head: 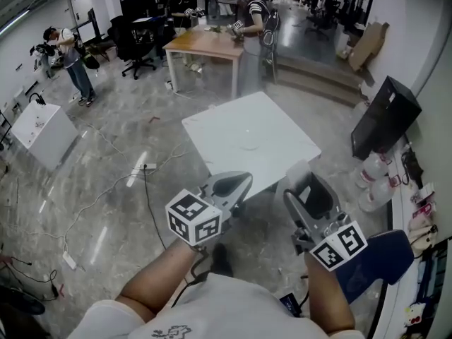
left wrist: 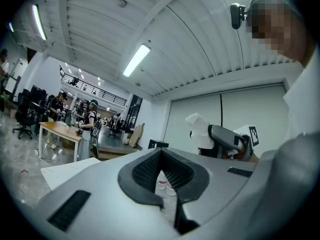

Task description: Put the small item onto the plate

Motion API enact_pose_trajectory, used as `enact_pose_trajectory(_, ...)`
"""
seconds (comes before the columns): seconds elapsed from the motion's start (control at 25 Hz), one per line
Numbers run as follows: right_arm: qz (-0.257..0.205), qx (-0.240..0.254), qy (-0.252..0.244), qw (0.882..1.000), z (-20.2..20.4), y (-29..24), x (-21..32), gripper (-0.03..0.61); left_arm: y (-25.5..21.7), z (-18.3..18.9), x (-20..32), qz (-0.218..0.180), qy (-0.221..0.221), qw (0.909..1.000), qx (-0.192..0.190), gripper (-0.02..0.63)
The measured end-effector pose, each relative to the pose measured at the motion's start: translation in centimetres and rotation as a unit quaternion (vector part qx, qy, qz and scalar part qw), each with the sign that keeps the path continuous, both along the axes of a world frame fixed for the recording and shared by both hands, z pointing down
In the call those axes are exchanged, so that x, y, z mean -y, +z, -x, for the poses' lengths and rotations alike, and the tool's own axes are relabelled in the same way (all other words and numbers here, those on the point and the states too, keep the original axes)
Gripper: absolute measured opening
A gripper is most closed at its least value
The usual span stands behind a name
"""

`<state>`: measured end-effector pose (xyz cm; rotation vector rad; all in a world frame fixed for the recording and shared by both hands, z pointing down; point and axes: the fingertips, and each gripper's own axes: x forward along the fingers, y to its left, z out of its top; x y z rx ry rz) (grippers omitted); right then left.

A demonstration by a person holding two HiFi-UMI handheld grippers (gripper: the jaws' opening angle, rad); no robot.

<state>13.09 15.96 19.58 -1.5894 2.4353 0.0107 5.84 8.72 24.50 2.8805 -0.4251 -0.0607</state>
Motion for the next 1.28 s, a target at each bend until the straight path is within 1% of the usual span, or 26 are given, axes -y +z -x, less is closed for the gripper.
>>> enact_pose_trajectory(0.28, 0.017, -0.011, 0.002, 1.000, -1.4, 0.9, 12.8, 0.288, 0.7, -1.7, 12.7, 0.002, 0.006, 0.9999, 0.012, 0.006)
enact_pose_trajectory(0.4, 0.025, -0.013, 0.006, 1.000, -1.8, 1.7, 17.4, 0.288, 1.3, -2.3, 17.2, 0.002, 0.012, 0.9998, 0.017, 0.006)
enact_pose_trajectory(0.6, 0.048, -0.018, 0.000, 0.999, -2.5, 3.8, 23.4, 0.288, 2.6, -3.8, 22.9, 0.009, 0.013, 0.9996, 0.023, 0.006)
enact_pose_trajectory(0.76, 0.062, -0.022, -0.010, 0.998, -4.2, 5.3, 27.8, 0.288, 4.6, -6.0, 26.7, 0.021, 0.008, 0.9991, 0.035, 0.006)
enact_pose_trajectory(0.96, 0.090, -0.019, -0.035, 0.995, -8.8, 8.5, 33.3, 0.288, 7.6, -10.1, 31.2, 0.042, -0.015, 0.9975, 0.055, 0.006)
enact_pose_trajectory(1.08, 0.106, -0.030, -0.044, 0.993, -12.1, 10.9, 38.1, 0.288, 9.5, -13.2, 35.7, 0.050, -0.030, 0.9964, 0.062, 0.006)
enact_pose_trajectory(1.16, 0.123, -0.038, -0.060, 0.990, -14.4, 12.8, 41.7, 0.288, 11.1, -15.1, 38.9, 0.062, -0.048, 0.9946, 0.068, 0.006)
enact_pose_trajectory(1.28, 0.156, -0.050, -0.097, 0.982, -17.0, 17.0, 45.9, 0.288, 14.8, -17.0, 42.4, 0.093, -0.086, 0.9884, 0.083, 0.006)
